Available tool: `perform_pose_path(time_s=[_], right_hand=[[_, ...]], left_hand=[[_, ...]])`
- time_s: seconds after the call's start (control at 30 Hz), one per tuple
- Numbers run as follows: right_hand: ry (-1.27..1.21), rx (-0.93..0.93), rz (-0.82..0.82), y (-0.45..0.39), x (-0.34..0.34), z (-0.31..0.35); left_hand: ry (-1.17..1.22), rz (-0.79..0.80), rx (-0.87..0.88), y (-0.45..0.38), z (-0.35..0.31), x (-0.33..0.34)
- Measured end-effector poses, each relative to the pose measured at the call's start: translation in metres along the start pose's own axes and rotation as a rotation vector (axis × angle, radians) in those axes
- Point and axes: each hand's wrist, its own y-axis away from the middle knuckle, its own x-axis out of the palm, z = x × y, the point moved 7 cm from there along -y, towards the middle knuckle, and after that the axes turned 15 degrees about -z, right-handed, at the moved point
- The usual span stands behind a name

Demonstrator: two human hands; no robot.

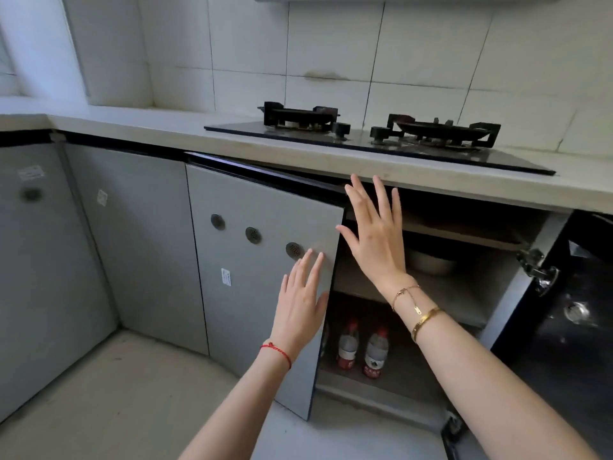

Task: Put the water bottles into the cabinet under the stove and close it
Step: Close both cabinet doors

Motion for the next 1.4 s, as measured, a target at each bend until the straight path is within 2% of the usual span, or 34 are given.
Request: perform_pose_path(time_s=[0.37,0.8,1.07,1.4], right_hand=[[0.158,0.031,0.003,-0.006,0.047,-0.033],[0.130,0.064,-0.046,-0.008,0.055,-0.039],[-0.029,0.181,-0.078,0.014,-0.015,-0.020],[-0.005,0.328,-0.112,0.084,-0.176,-0.031]], left_hand=[[-0.079,0.098,-0.008,-0.031,0.007,0.052],[-0.075,0.104,-0.006,-0.037,0.012,0.063],[-0.006,0.070,-0.016,-0.016,-0.005,0.018],[0.192,0.065,0.113,0.039,-0.109,-0.027]])
